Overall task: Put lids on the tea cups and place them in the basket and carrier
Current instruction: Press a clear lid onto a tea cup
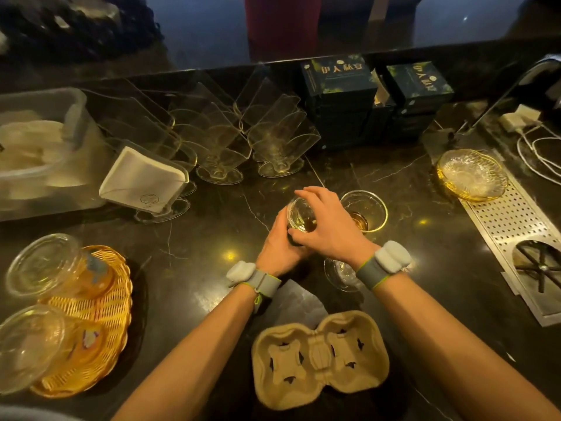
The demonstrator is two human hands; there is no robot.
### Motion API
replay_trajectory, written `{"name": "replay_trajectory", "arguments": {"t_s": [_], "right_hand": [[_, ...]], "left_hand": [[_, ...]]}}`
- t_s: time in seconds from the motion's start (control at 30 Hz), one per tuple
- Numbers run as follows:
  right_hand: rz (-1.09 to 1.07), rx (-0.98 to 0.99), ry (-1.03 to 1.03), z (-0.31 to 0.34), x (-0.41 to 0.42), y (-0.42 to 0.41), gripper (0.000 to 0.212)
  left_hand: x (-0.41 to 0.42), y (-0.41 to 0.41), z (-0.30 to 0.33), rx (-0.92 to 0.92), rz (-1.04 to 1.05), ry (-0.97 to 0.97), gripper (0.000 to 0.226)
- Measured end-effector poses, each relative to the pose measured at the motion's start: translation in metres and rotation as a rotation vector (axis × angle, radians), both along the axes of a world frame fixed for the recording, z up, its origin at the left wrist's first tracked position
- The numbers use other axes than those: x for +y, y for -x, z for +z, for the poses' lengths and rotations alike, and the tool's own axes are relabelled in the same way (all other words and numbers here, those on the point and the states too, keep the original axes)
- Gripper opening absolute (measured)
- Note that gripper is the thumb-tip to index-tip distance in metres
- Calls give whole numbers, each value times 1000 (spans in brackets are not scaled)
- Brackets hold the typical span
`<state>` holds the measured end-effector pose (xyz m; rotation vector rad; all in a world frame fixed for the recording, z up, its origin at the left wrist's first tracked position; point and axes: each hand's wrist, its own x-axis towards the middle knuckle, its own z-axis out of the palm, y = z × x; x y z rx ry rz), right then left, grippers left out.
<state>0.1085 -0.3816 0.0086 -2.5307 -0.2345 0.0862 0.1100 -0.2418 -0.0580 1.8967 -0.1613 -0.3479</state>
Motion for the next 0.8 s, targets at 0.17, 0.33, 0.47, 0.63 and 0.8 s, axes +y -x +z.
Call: {"name": "replay_trajectory", "arguments": {"t_s": [0.17,0.33,0.47,0.63,0.8], "right_hand": [[-9,3,7,-4,2,-3,81],[-4,42,-17,-6,8,2,78],[49,12,-1,-5,19,13,74],[71,-40,68,-8,32,22,71],[126,-52,206,-16,33,23,69]], "left_hand": [[0,3,-6,-28,80,17,75],[9,10,-12,-17,128,91,81],[20,18,-14,-33,154,82,81],[29,28,-12,14,177,58,75],[28,29,-13,2,177,40,71]]}}
